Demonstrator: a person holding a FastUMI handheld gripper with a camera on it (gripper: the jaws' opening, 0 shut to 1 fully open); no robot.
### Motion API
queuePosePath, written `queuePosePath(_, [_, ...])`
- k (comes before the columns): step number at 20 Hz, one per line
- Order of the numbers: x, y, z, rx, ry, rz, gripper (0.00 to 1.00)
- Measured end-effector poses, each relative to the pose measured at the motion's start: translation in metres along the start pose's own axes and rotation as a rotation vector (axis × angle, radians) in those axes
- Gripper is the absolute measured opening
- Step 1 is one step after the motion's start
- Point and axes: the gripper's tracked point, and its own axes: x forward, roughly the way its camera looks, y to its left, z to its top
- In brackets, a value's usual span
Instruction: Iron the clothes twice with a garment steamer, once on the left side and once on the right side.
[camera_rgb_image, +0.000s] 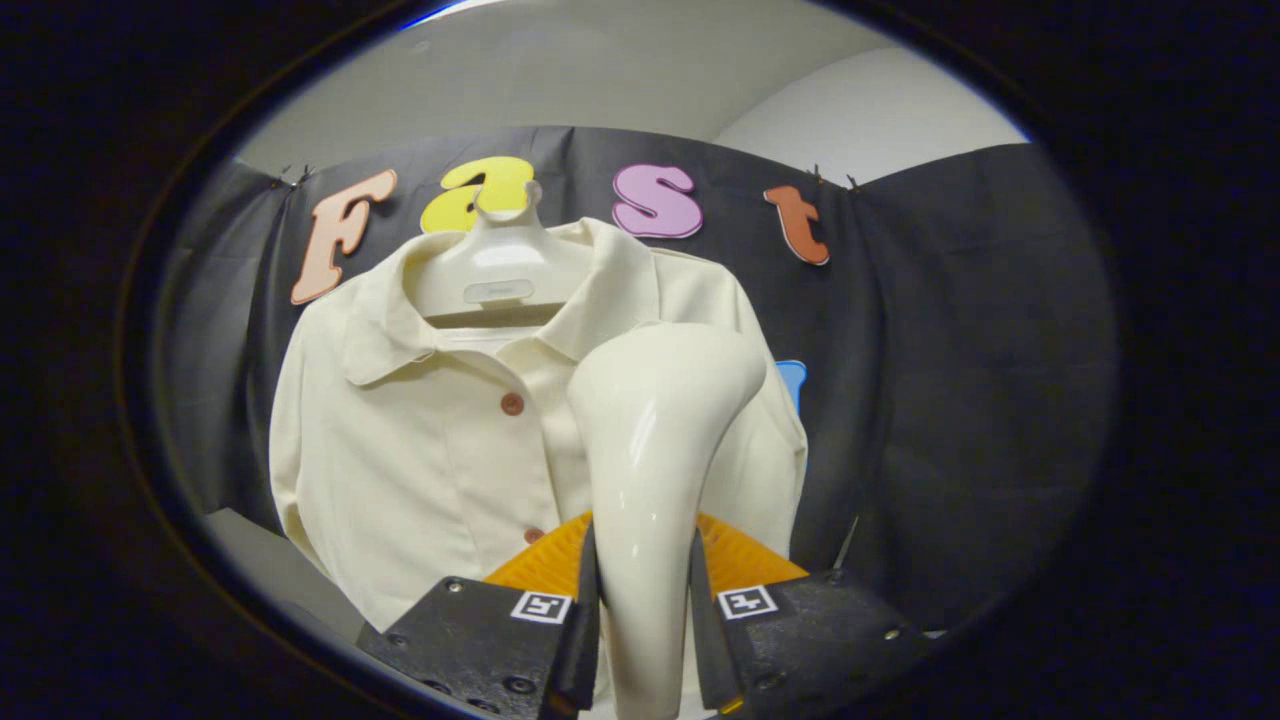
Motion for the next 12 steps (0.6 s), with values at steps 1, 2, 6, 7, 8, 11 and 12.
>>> queuePosePath(1, [0.0,-0.001,-0.004,0.013,0.008,0.008,0.39])
queuePosePath(2, [0.002,-0.002,-0.006,0.022,0.011,0.012,0.39])
queuePosePath(6, [-0.002,-0.008,-0.025,0.045,0.015,0.014,0.4])
queuePosePath(7, [-0.003,-0.009,-0.038,0.054,0.028,0.018,0.4])
queuePosePath(8, [-0.004,-0.009,-0.048,0.066,0.039,0.029,0.4])
queuePosePath(11, [-0.006,-0.019,-0.076,0.081,0.078,0.039,0.4])
queuePosePath(12, [-0.007,-0.022,-0.087,0.085,0.098,0.039,0.4])
